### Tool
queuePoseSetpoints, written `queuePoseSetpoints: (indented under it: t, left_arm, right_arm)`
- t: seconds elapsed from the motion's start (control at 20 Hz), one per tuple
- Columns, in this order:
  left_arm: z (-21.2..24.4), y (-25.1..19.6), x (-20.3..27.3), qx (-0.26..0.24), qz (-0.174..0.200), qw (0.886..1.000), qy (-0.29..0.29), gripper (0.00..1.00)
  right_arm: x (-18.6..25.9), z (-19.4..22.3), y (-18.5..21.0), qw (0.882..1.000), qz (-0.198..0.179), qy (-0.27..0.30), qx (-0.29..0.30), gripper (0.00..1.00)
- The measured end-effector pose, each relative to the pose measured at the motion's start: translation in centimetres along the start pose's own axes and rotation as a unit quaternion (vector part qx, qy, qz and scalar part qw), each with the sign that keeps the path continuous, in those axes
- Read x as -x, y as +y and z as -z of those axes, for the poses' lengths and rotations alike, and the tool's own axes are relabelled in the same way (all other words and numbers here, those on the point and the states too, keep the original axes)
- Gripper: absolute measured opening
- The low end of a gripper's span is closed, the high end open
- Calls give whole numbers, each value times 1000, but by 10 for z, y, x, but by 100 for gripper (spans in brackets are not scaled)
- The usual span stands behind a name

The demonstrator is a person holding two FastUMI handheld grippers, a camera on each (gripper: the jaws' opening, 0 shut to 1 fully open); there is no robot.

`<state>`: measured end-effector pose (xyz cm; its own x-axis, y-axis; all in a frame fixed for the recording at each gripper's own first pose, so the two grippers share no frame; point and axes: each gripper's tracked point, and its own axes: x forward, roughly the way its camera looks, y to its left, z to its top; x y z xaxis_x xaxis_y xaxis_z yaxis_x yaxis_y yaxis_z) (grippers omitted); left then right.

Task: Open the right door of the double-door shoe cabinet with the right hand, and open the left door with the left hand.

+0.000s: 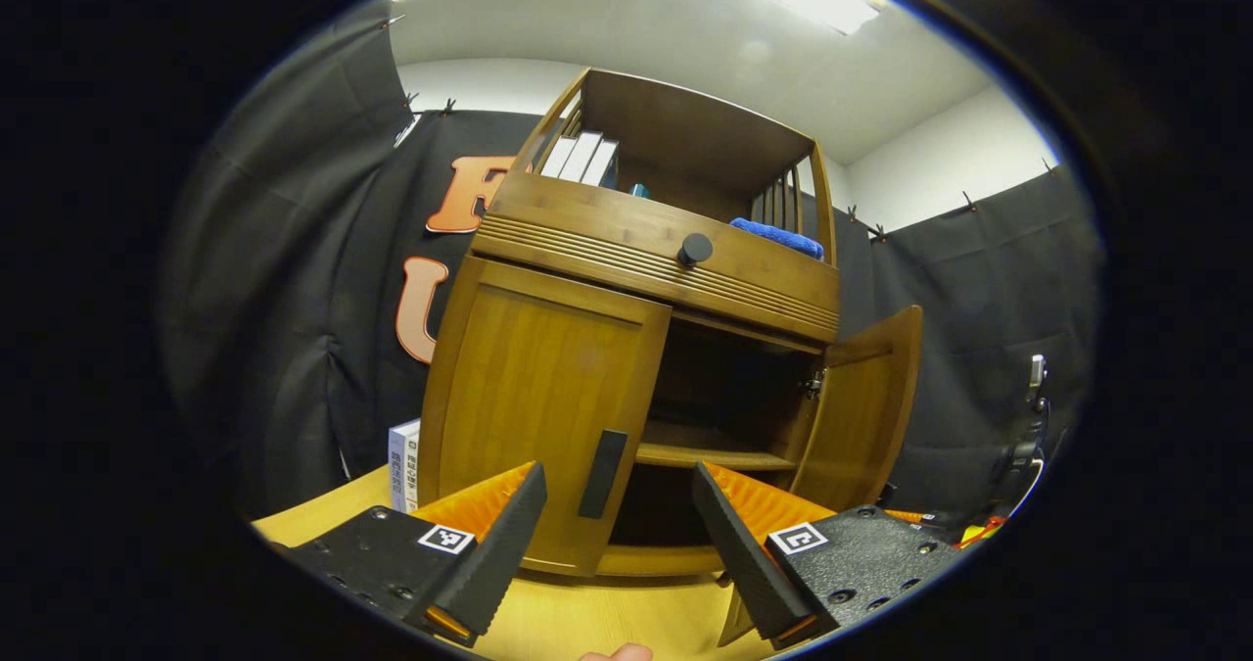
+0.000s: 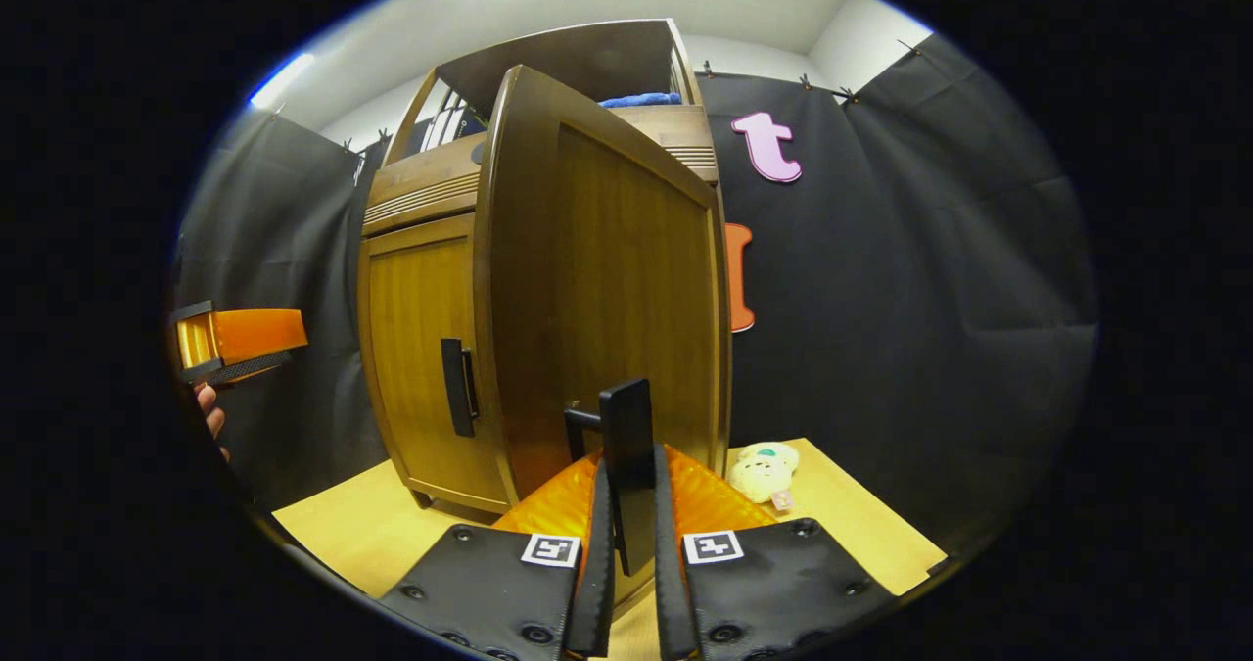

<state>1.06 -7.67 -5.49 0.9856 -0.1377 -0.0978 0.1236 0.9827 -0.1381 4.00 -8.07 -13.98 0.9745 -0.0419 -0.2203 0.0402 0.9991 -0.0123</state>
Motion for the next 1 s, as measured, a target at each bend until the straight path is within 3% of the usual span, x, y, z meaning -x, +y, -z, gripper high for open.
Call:
queuePoseSetpoints:
  t: [0.05,0.1,0.15,0.3,0.35,0.45,0.6,0.65,0.7,0.75,0.8,1.0]
  left_arm:
    - [1,0,0,-2,1,1000,2,97]
    - [2,1,0,-5,-1,1000,3,91]
    - [4,2,-1,-8,-2,1000,4,94]
    - [2,4,-3,-10,-5,1000,0,94]
    - [1,4,-5,-10,-5,1000,-2,94]
    - [2,3,-7,-13,-3,1000,-3,94]
    - [1,3,-8,-16,-3,1000,-4,91]
    - [1,2,-7,-17,-3,1000,-4,91]
    - [0,3,-7,-19,-4,1000,-4,94]
    - [0,4,-7,-21,-5,1000,-4,94]
    - [-1,5,-7,-23,-7,1000,-5,94]
    - [-11,12,-4,-41,-19,999,-12,94]
  right_arm:
    - [2,2,-6,1000,7,2,-2,25]
    - [3,4,-13,1000,15,4,-2,25]
    - [6,4,-22,1000,26,7,0,25]
    - [8,-2,-60,998,65,-8,3,17]
    - [10,-1,-72,997,74,-4,2,8]
    - [16,0,-81,998,59,-2,-9,8]
    - [17,0,-87,999,46,-3,20,8]
    - [18,0,-90,999,41,-2,18,15]
    - [19,-1,-94,999,37,-3,17,14]
    - [18,-3,-97,999,31,-3,15,2]
    - [18,-3,-102,1000,23,-2,14,14]
    - [18,-3,-116,1000,-4,-4,13,14]
